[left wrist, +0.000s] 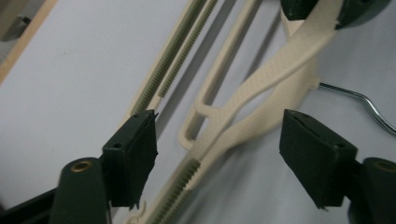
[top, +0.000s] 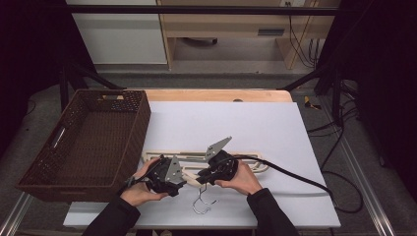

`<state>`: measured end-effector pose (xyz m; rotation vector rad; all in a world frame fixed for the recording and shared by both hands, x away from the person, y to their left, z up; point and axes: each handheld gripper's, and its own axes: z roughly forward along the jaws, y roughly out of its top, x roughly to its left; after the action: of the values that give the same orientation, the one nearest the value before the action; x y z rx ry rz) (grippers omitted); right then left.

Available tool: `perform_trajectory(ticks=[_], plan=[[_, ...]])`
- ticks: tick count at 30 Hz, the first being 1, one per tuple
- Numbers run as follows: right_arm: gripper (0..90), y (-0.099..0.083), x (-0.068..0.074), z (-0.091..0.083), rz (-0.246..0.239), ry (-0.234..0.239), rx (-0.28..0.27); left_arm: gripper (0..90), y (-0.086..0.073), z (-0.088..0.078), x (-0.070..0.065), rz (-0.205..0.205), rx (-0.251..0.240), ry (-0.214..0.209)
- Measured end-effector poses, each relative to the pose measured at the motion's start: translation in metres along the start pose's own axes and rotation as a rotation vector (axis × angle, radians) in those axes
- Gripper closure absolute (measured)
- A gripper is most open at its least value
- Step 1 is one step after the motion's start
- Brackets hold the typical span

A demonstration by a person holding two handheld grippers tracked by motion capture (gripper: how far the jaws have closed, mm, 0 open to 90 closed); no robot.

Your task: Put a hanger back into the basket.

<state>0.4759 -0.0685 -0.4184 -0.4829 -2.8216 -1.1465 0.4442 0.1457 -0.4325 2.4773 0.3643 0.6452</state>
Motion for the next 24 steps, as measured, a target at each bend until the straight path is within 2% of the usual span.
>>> perform_trajectory(ticks=[2, 6, 7, 14, 15, 18, 24], plan=[[73.1, 0.0, 0.001, -0.001, 0.005, -0.001, 0.002, 34.5, 0.001, 0.002, -0.001, 0.001, -0.014, 0.003], [73.1, 0.0, 0.001, -0.002, -0.005, 0.006, 0.003, 40.9, 0.002, 0.009, -0.004, 0.034, -0.024, 0.026], [73.2, 0.0, 0.002, -0.002, -0.002, -0.002, 0.0, 46.4, 0.003, 0.011, -0.004, 0.065, -0.019, 0.04], [73.3, 0.001, 0.002, -0.005, -0.005, 0.001, -0.008, 58.5, 0.003, 0.015, -0.007, 0.092, -0.025, 0.04], [73.3, 0.001, 0.002, -0.005, -0.009, 0.002, -0.012, 63.6, 0.003, 0.015, -0.008, 0.101, -0.023, 0.034], [73.4, 0.001, 0.002, -0.005, -0.012, 0.001, -0.017, 69.3, 0.003, 0.016, -0.009, 0.115, -0.022, 0.037], [73.4, 0.002, 0.003, -0.009, -0.01, -0.012, -0.038, 73.0, 0.001, 0.013, -0.006, 0.101, -0.039, 0.031]])
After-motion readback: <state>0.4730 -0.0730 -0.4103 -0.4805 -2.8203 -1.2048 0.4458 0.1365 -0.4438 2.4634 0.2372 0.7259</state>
